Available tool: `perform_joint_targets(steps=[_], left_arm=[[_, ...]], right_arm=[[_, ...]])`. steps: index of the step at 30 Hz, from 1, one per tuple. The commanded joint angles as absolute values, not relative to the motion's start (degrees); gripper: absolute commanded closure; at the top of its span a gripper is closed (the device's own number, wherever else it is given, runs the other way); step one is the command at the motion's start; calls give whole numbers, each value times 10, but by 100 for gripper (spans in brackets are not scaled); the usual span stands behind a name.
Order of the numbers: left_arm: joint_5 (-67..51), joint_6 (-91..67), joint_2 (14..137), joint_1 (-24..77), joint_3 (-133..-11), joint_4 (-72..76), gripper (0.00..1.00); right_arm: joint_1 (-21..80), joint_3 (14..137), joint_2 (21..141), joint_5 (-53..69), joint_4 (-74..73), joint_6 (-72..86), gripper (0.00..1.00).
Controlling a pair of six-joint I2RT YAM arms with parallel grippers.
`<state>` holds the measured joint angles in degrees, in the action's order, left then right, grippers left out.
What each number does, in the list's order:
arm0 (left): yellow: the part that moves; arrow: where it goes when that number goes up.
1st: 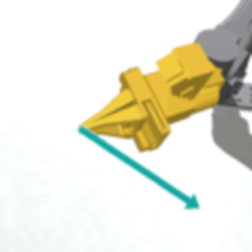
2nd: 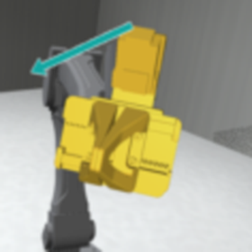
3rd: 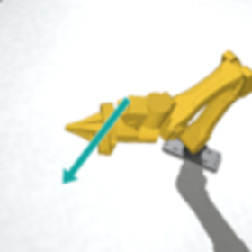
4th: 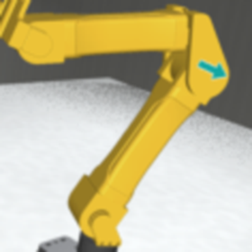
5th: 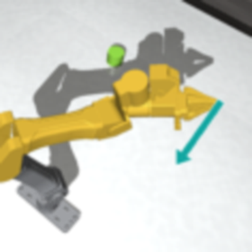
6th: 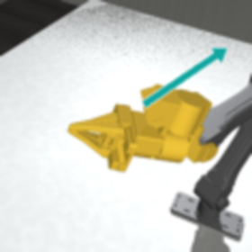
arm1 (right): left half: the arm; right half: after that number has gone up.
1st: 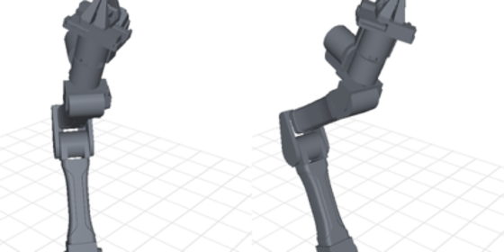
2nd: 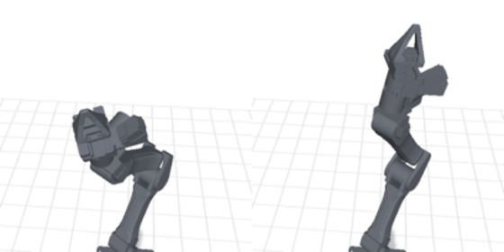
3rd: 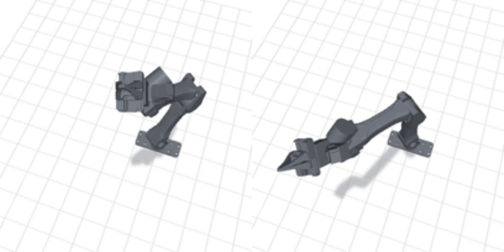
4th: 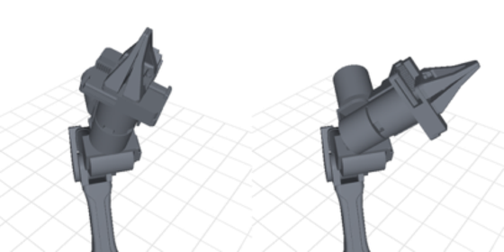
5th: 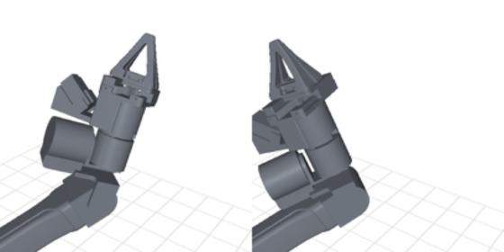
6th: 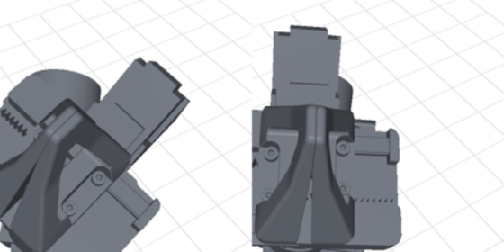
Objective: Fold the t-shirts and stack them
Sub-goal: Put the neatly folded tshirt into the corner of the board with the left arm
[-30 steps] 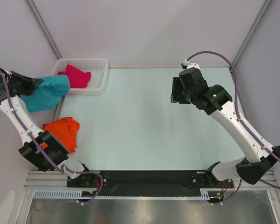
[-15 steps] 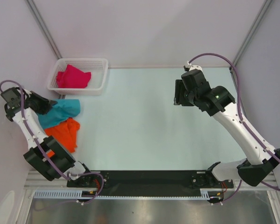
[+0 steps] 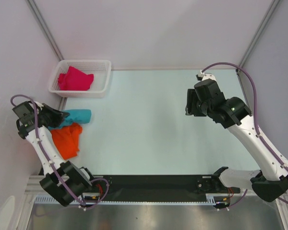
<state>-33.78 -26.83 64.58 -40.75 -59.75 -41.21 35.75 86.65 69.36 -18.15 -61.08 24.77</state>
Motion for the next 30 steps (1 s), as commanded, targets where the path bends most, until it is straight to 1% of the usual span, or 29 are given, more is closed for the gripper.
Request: perform_joint_targets(steps=[1,3,6,11,20,21,22,24,25,27,30], left_arm=[[-354,-308,586,-397,-564,-418,100],[-329,-325,550,-397,-554,-426,100],[-300,-326,530,-397,-574,-468,100],[-308,-347,497,-396,-523,-480,100],[-304,-345,497,-397,-519,-485,100],[-306,-344,497,-397,-519,-484,99],[-310,-342,497,-397,-518,-483,96],[-315,-340,496,-397,-518,-479,74],[-317,-340,495,-397,-519,-478,40],[-314,-340,494,-396,-526,-482,12],[-301,-339,497,-396,-538,-490,1]], right_arm=[[352,842,651,-192,-620,243,43],[345,833,635,-196,-627,237,43],[336,834,618,-203,-642,226,43],[321,825,591,-213,-655,213,42],[312,807,580,-204,-652,213,42],[312,808,583,-204,-651,212,42],[311,807,584,-204,-650,212,42],[311,807,589,-203,-650,212,42],[311,807,590,-203,-650,212,42],[310,804,595,-202,-648,212,42],[309,800,598,-202,-643,213,43]])
